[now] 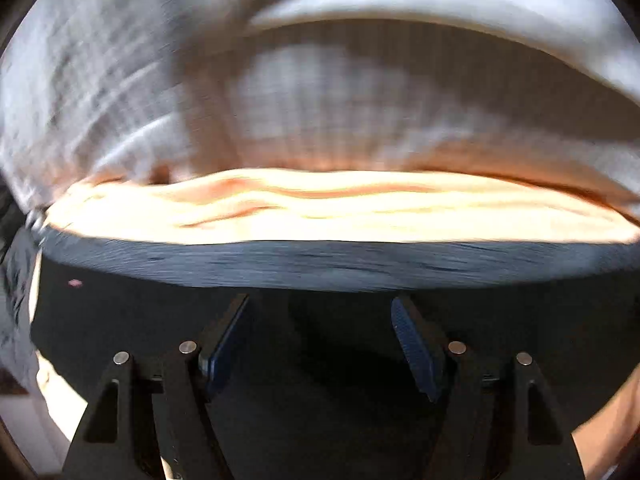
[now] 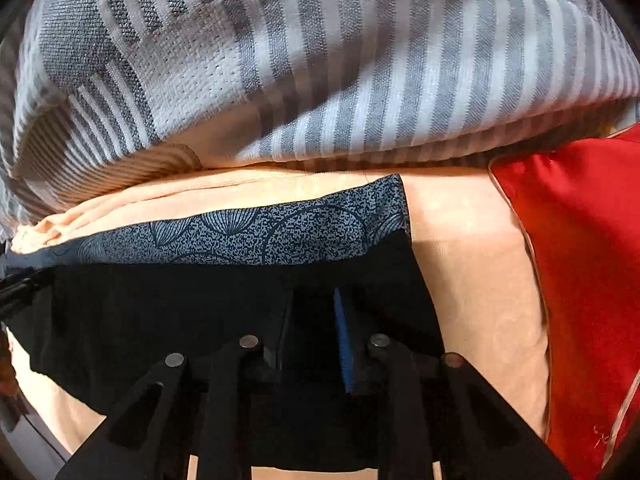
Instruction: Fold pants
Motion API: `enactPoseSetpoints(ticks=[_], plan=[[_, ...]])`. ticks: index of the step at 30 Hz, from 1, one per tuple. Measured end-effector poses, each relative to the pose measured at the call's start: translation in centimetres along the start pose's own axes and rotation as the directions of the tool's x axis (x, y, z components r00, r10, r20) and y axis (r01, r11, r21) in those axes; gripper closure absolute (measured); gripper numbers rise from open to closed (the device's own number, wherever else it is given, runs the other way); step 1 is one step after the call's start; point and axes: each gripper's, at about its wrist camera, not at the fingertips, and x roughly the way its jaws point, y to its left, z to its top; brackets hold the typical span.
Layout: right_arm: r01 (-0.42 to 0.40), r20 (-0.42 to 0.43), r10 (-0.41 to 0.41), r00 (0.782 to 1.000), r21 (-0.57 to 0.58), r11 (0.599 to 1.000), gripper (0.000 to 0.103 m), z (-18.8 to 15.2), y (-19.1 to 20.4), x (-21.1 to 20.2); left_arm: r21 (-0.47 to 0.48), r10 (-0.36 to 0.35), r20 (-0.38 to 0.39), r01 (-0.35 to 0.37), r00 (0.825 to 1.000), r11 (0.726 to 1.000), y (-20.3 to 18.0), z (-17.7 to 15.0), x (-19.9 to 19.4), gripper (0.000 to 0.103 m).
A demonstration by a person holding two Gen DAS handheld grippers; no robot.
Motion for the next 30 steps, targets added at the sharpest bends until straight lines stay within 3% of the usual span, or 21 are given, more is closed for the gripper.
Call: enactPoseSetpoints(ticks=[3,4,8,10,12,14,17,19,20,23,25,27,28,30], plan=[[0.035,0.012,-0.035,0.999,-0.01,0.999,0.079,-0.2,2.0,0.2,-0.06,0.07,-0.07,-0.074,0.995,0.995,4.2,0.6,3.8,0.03],[0.046,0.018,-0.046,0.999,-0.021,0.999,0.079,0.1,2.9,0.2,-0.089,0.05,-0.075,-0.057,0.996,0.994,5.4,0.8,4.6,0.022],[0.168,-0.007,-0.169,0.986,-0.067,0.983,0.077,-1.5,7.9,-0.8,-0.126,0.081,-0.055,-0.087,0.995,0.988,9.0,2.3,4.1,0.021],[0.144,-0.012,-0.145,0.989,-0.053,0.988,0.076,-2.1,11.4,-1.6,-0.132,0.065,-0.013,-0.066,0.998,0.989,11.6,2.4,2.4,0.021],[0.078,0.003,-0.078,0.997,-0.057,0.995,0.06,-3.7,15.6,-3.1,-0.122,0.082,0.017,-0.08,0.996,0.989,14.4,2.1,1.3,0.021],[0.039,0.005,-0.038,0.999,-0.087,0.995,0.051,-5.2,20.1,-3.2,-0.103,0.104,0.014,-0.102,0.994,0.989,17.0,1.9,1.9,0.021],[0.008,-0.013,-0.01,1.0,-0.135,0.991,0.051,-7.2,26.3,-1.2,-0.096,0.152,-0.027,-0.154,0.988,0.983,19.7,2.3,5.0,0.02],[0.023,-0.036,-0.028,0.999,-0.13,0.991,0.051,-8.6,28.1,0.4,-0.107,0.161,-0.029,-0.163,0.986,0.981,20.7,3.7,7.3,0.018],[0.071,-0.003,-0.072,0.997,-0.124,0.99,0.051,-9.5,29.4,1.2,-0.1,0.177,-0.027,-0.179,0.984,0.979,21.2,4.3,7.7,0.014],[0.086,-0.019,-0.089,0.996,-0.094,0.992,0.05,-9.4,30.2,0.7,-0.09,0.217,-0.011,-0.217,0.976,0.972,23.2,5.7,7.3,0.012],[-0.014,-0.032,0.013,0.999,-0.024,1.0,0.05,-9.9,30.4,-0.5,-0.053,0.188,0.015,-0.187,0.982,0.981,24.1,4.9,5.5,0.012],[-0.189,-0.041,0.191,0.981,0.042,0.981,0.05,-9.7,31.2,-1.1,-0.019,0.13,0.029,-0.129,0.991,0.991,24.5,2.7,3.1,0.012],[-0.289,-0.057,0.293,0.954,0.074,0.954,0.05,-10.4,32.9,-1.0,-0.002,0.117,0.033,-0.117,0.993,0.993,24.8,1.4,2.4,0.012],[-0.456,-0.113,0.474,0.873,0.153,0.876,0.05,-12.2,37.1,0.3,0.02,0.118,0.029,-0.118,0.993,0.993,26.3,-0.6,2.7,0.012]])
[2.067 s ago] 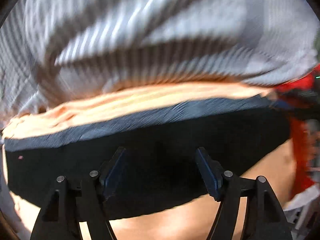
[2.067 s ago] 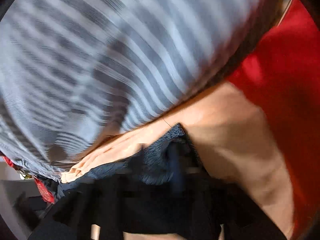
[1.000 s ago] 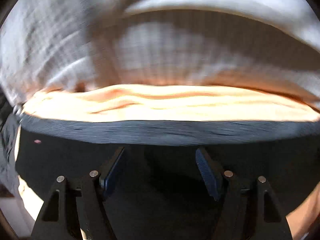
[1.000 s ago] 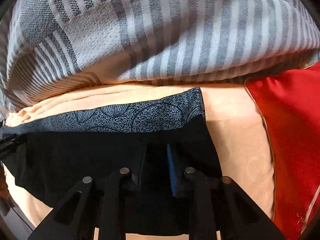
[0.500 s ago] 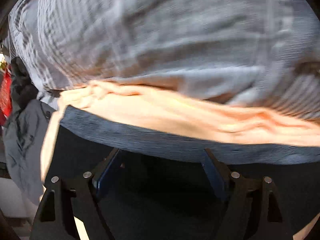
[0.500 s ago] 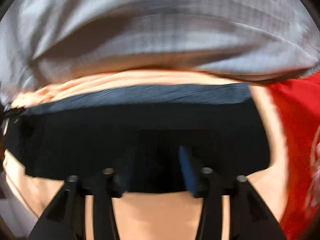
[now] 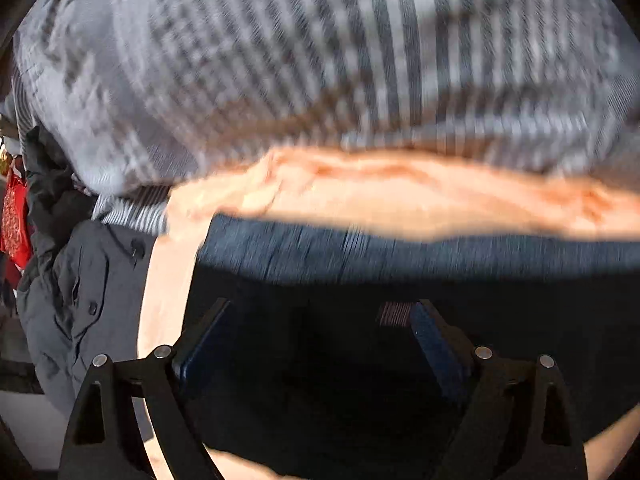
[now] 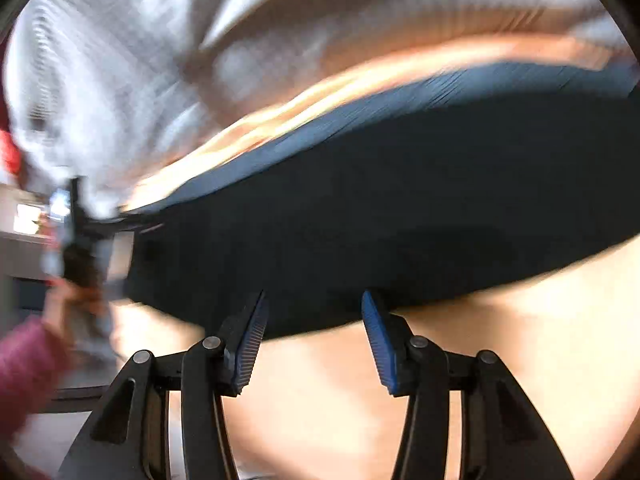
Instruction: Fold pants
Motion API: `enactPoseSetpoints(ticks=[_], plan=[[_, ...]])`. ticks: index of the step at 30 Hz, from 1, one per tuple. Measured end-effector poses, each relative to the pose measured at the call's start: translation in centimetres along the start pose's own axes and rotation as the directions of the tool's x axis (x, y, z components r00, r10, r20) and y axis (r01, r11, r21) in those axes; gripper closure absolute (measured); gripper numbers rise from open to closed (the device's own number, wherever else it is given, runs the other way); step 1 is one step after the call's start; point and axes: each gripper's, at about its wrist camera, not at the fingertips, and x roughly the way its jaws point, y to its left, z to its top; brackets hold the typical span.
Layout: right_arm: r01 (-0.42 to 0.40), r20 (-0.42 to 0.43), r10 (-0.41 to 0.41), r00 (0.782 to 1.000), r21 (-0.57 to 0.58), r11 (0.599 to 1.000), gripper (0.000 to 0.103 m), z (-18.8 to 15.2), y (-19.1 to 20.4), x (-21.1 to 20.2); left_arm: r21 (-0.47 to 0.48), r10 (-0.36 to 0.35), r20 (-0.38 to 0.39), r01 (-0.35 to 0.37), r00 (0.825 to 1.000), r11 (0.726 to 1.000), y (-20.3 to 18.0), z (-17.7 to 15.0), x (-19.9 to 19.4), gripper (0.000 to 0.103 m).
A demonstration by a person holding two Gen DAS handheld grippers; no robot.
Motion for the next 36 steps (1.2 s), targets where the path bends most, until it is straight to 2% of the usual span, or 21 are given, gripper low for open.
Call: enactPoseSetpoints(ticks=[2,3,4,7,10,11,12,13,17,20,21,25,26,27,28,29,31,33,34,35,36], plan=[[-0.088,-0.066,0.091,0.994,0.043,0.995,0.05,-1.7,2.0,4.3,0.003,0.007,-0.042,-0.006,0.999,1.0,-1.0,-2.1,0.2,0.012],[-0.088,-0.093,0.093,0.991,0.051,0.995,0.05,-2.5,3.2,6.0,-0.025,-0.019,-0.054,0.018,0.998,1.0,-0.2,-3.5,1.7,0.01],[-0.093,-0.113,0.099,0.989,0.055,0.994,0.05,-2.9,4.4,8.2,-0.068,-0.049,-0.013,0.048,0.999,0.997,0.9,-4.2,2.1,0.005],[-0.15,-0.118,0.165,0.979,0.121,0.981,0.051,-3.7,6.3,12.4,-0.123,-0.076,0.004,0.076,0.997,0.989,2.0,-4.9,3.0,0.0],[-0.155,-0.097,0.169,0.981,0.14,0.978,0.058,-2.9,7.6,14.0,-0.128,-0.097,0.002,0.096,0.995,0.987,2.8,-5.0,3.7,0.0],[-0.157,-0.088,0.171,0.981,0.148,0.977,0.063,-2.6,7.7,14.3,-0.121,-0.097,0.008,0.098,0.995,0.988,3.2,-5.0,4.1,0.0],[-0.147,-0.081,0.162,0.984,0.161,0.976,0.08,-2.3,7.3,14.3,-0.114,-0.098,0.016,0.099,0.995,0.989,3.2,-5.0,4.0,0.0],[-0.131,-0.081,0.146,0.986,0.17,0.977,0.087,-2.0,5.5,13.0,-0.115,-0.101,0.017,0.102,0.995,0.988,3.2,-5.0,4.0,0.0],[-0.114,-0.096,0.125,0.988,0.117,0.987,0.089,-3.3,5.4,10.7,-0.109,-0.099,0.018,0.1,0.995,0.989,2.6,-5.1,3.3,0.0],[-0.082,-0.161,0.096,0.982,0.092,0.992,0.094,-4.6,4.1,8.6,-0.079,-0.046,-0.013,0.045,0.999,0.996,1.5,-4.6,2.3,0.0],[-0.064,-0.182,0.078,0.98,0.082,0.995,0.094,-5.0,3.6,7.7,-0.066,-0.041,-0.03,0.039,0.999,0.997,0.7,-4.6,1.4,0.005],[0.119,-0.058,-0.122,0.991,-0.052,0.992,0.091,-3.1,3.0,2.6,-0.011,-0.155,0.01,0.155,0.988,0.988,-2.7,-5.2,-2.4,0.007],[0.198,0.028,-0.197,0.98,-0.053,0.979,0.09,-1.1,1.7,0.7,0.007,-0.177,0.019,0.177,0.984,0.984,-3.9,-5.4,-3.0,0.007],[0.198,0.028,-0.197,0.98,-0.053,0.979,0.089,-1.1,1.7,0.7,0.024,-0.201,0.021,0.201,0.979,0.979,-5.5,-5.6,-3.5,0.007],[0.262,0.1,-0.257,0.961,-0.031,0.965,0.089,1.4,0.0,-0.8,0.031,-0.218,0.014,0.217,0.976,0.976,-6.9,-5.9,-3.6,0.007],[0.262,0.1,-0.257,0.961,-0.031,0.965,0.089,1.4,0.0,-0.8,0.032,-0.224,0.0,0.224,0.974,0.974,-8.2,-6.1,-3.5,0.007],[0.327,0.144,-0.319,0.937,-0.031,0.945,0.089,3.1,-1.2,-1.1,0.037,-0.21,-0.057,0.213,0.976,0.976,-11.0,-7.0,-2.3,0.007],[0.396,0.115,-0.392,0.913,-0.013,0.918,0.089,4.3,-3.4,-0.4,0.07,-0.157,-0.091,0.164,0.983,0.984,-12.5,-8.1,-0.6,0.006],[0.395,0.094,-0.394,0.914,0.006,0.919,0.09,4.4,-4.5,-0.3,0.111,-0.122,-0.051,0.127,0.991,0.986,-13.0,-8.7,-0.4,0.002],[0.346,0.094,-0.349,0.933,0.04,0.937,0.09,4.5,-5.4,-0.7,0.137,-0.105,-0.007,0.105,0.994,0.985,-13.3,-9.1,-0.6,0.001],[0.301,0.113,-0.311,0.944,0.092,0.949,0.089,4.3,-6.3,-1.8,0.148,-0.106,-0.006,0.106,0.994,0.983,-13.2,-9.2,-0.7,0.001]])
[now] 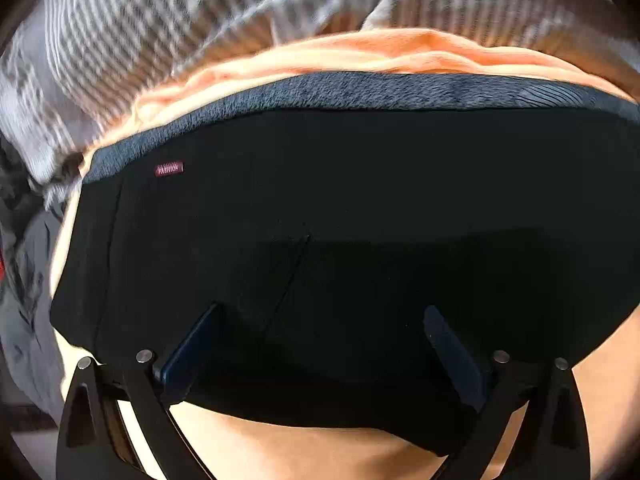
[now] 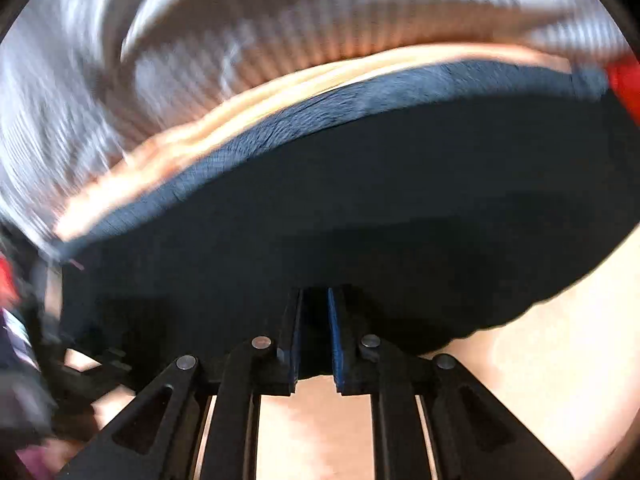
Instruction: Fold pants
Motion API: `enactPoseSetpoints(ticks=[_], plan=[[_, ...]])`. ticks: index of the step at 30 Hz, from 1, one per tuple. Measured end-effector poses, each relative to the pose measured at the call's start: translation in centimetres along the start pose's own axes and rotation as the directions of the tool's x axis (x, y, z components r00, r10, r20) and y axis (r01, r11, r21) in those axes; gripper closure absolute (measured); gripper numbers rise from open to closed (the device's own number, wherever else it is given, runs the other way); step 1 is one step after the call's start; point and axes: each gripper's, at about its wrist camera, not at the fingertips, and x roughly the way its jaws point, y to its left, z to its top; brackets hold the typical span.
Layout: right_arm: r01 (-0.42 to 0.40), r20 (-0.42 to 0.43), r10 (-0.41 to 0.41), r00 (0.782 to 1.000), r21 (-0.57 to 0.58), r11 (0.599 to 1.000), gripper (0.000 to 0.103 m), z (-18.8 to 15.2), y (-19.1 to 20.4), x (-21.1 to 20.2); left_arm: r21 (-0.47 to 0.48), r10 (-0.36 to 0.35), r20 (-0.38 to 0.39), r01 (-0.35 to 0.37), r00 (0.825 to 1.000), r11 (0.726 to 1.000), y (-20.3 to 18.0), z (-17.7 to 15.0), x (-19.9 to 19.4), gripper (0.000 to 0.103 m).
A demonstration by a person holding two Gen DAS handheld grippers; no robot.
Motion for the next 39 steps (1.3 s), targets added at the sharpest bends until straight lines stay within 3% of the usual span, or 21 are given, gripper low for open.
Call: enactPoseSetpoints(ticks=[2,4,6,11,17,22,27,30,34,36,39], plan=[[0.012,0.025,-0.013,1.0,0.042,0.999,0.087,-0.4,-1.4,-1.5,-0.002,-0.002,-0.038,0.002,0.999,1.0,0.3,0.2,-0.1,0.001],[-0.034,0.028,0.031,0.999,0.101,0.994,0.071,-1.2,-3.4,-3.4,0.0,0.03,-0.098,-0.03,0.995,1.0,0.5,0.6,-0.7,0.002],[-0.085,0.029,0.082,0.996,0.157,0.984,0.036,-2.5,-5.6,-5.1,0.005,0.038,-0.084,-0.038,0.996,0.999,0.1,0.9,-2.6,0.002],[-0.111,0.011,0.111,0.994,0.233,0.966,0.035,-5.6,-10.0,-7.4,0.026,-0.005,-0.041,0.006,0.999,1.0,-3.6,1.8,-6.6,0.002],[-0.114,0.026,0.113,0.993,0.369,0.922,0.035,-7.4,-16.1,-9.1,0.088,-0.097,-0.032,0.1,0.995,0.991,-11.9,3.1,-9.0,0.002],[-0.153,0.062,0.14,0.988,0.438,0.886,0.035,-6.3,-19.6,-9.3,0.097,-0.157,-0.039,0.16,0.987,0.982,-17.5,4.6,-10.1,0.002],[-0.19,0.115,0.155,0.981,0.439,0.878,0.035,-4.4,-22.6,-10.3,0.086,-0.177,-0.032,0.179,0.984,0.98,-22.1,5.5,-11.4,0.002],[-0.234,0.175,0.173,0.969,0.441,0.866,0.035,-2.9,-24.4,-10.5,0.08,-0.167,-0.019,0.168,0.986,0.982,-23.2,6.4,-11.0,0.002],[-0.318,0.287,0.202,0.936,0.453,0.833,0.035,-1.0,-27.2,-10.3,0.047,-0.159,-0.005,0.159,0.987,0.986,-24.0,7.7,-10.2,0.002],[-0.362,0.32,0.228,0.92,0.465,0.808,0.035,0.7,-28.5,-8.7,0.036,-0.153,-0.009,0.153,0.988,0.988,-24.2,8.1,-9.4,0.002],[-0.378,0.317,0.245,0.916,0.478,0.793,0.035,1.4,-29.0,-7.5,0.039,-0.13,-0.03,0.132,0.991,0.991,-24.6,8.3,-7.9,0.002]])
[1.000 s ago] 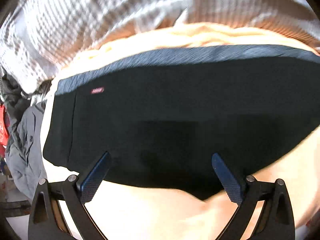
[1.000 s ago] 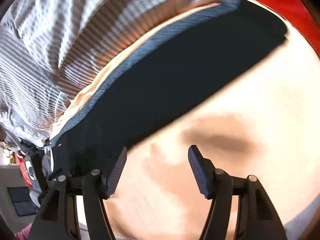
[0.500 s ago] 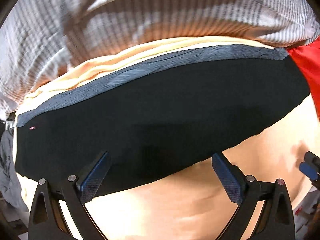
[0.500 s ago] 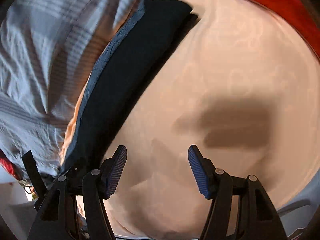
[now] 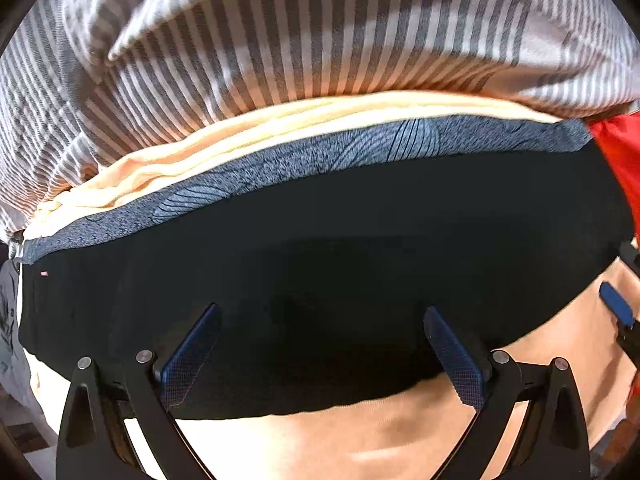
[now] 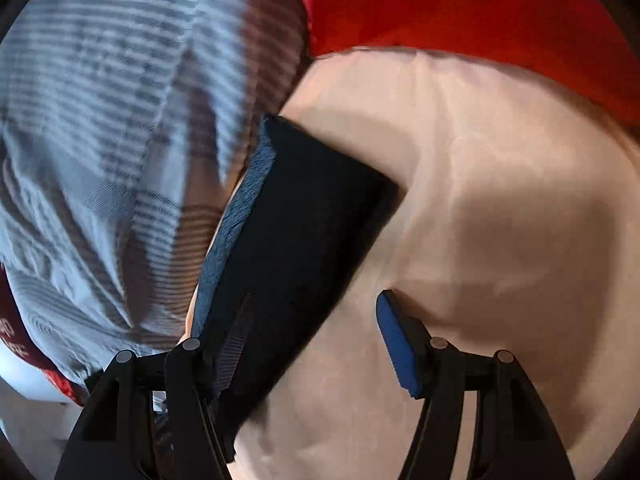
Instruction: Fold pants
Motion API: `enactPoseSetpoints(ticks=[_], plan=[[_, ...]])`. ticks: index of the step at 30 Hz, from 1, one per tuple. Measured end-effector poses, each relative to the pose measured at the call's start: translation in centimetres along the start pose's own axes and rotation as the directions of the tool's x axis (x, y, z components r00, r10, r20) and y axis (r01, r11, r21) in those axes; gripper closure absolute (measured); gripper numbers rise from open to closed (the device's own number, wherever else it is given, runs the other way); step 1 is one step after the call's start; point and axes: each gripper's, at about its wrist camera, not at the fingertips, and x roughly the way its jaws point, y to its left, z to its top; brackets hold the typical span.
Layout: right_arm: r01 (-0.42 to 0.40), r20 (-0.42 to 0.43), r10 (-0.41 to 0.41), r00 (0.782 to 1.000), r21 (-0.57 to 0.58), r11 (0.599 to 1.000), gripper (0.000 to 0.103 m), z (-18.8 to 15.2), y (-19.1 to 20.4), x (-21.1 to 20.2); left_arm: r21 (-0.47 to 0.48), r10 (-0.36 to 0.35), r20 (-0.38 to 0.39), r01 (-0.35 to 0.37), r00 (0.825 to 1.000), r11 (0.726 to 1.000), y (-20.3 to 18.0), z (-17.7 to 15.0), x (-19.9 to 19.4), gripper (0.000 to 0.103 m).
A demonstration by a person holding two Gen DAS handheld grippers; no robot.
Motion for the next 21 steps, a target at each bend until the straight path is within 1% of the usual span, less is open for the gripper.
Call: enactPoseSetpoints(ticks=[1,2,5,9,11,12,13,14,15,16,17,18,19,20,21], plan=[[-0.033,0.01,0.032,0.999,0.006,0.999,0.035,0.6,-0.3,0.1,-0.004,0.001,-0.005,-0.001,1.0,1.0,0.0,0.0,0.2,0.002],[-0.033,0.01,0.032,0.999,0.006,0.999,0.035,0.6,-0.3,0.1,-0.007,0.003,-0.011,-0.003,1.0,1.0,0.0,-0.1,0.5,0.002],[-0.069,0.014,0.069,0.997,-0.003,0.998,0.034,1.3,0.0,0.9,-0.007,0.008,-0.016,-0.008,1.0,1.0,0.0,-0.2,0.9,0.001],[-0.122,0.024,0.122,0.992,0.011,0.992,0.034,2.2,0.4,2.1,0.016,0.026,-0.012,-0.025,1.0,1.0,-0.7,0.0,0.6,0.002],[-0.149,0.016,0.148,0.989,0.035,0.988,0.034,2.8,0.7,2.9,0.024,0.008,-0.01,-0.008,1.0,1.0,-1.3,0.2,0.0,0.002],[-0.2,0.012,0.2,0.98,0.057,0.978,0.034,2.9,1.0,2.8,0.027,-0.003,-0.003,0.003,1.0,1.0,-1.6,0.5,-0.5,0.002],[-0.2,0.012,0.2,0.98,0.057,0.978,0.034,2.9,1.0,2.8,0.029,-0.013,0.009,0.013,1.0,1.0,-1.9,0.8,-1.0,0.002],[-0.223,0.01,0.223,0.975,0.055,0.973,0.034,2.9,1.2,2.7,0.029,-0.019,0.019,0.019,1.0,0.999,-2.1,1.0,-1.4,0.002],[-0.231,0.001,0.231,0.973,0.036,0.972,0.034,2.7,1.5,2.6,0.027,-0.028,0.019,0.028,0.999,0.999,-2.5,1.3,-1.7,0.002],[-0.22,-0.011,0.221,0.975,0.02,0.975,0.034,2.6,1.6,2.7,0.025,-0.035,0.013,0.035,0.999,0.999,-2.7,1.6,-1.7,0.002],[-0.191,-0.03,0.191,0.981,0.004,0.982,0.034,2.6,1.7,3.1,0.019,-0.038,0.007,0.038,0.999,0.999,-3.0,1.9,-1.6,0.002],[-0.162,-0.05,0.163,0.985,0.006,0.987,0.037,2.9,1.6,3.7,0.008,-0.041,0.0,0.041,0.999,0.999,-3.2,2.4,-1.5,0.002],[-0.157,-0.066,0.158,0.985,0.021,0.987,0.042,3.1,1.4,4.1,-0.001,-0.048,-0.004,0.048,0.999,0.999,-3.4,2.8,-1.4,0.007],[-0.155,-0.073,0.157,0.985,0.035,0.987,0.062,3.5,1.2,4.4,-0.013,-0.053,0.002,0.053,0.999,0.998,-3.4,3.2,-1.8,0.015],[-0.137,-0.091,0.141,0.986,0.048,0.989,0.087,3.7,0.9,4.7,-0.032,-0.055,0.008,0.056,0.998,0.998,-3.4,4.0,-1.7,0.032]])
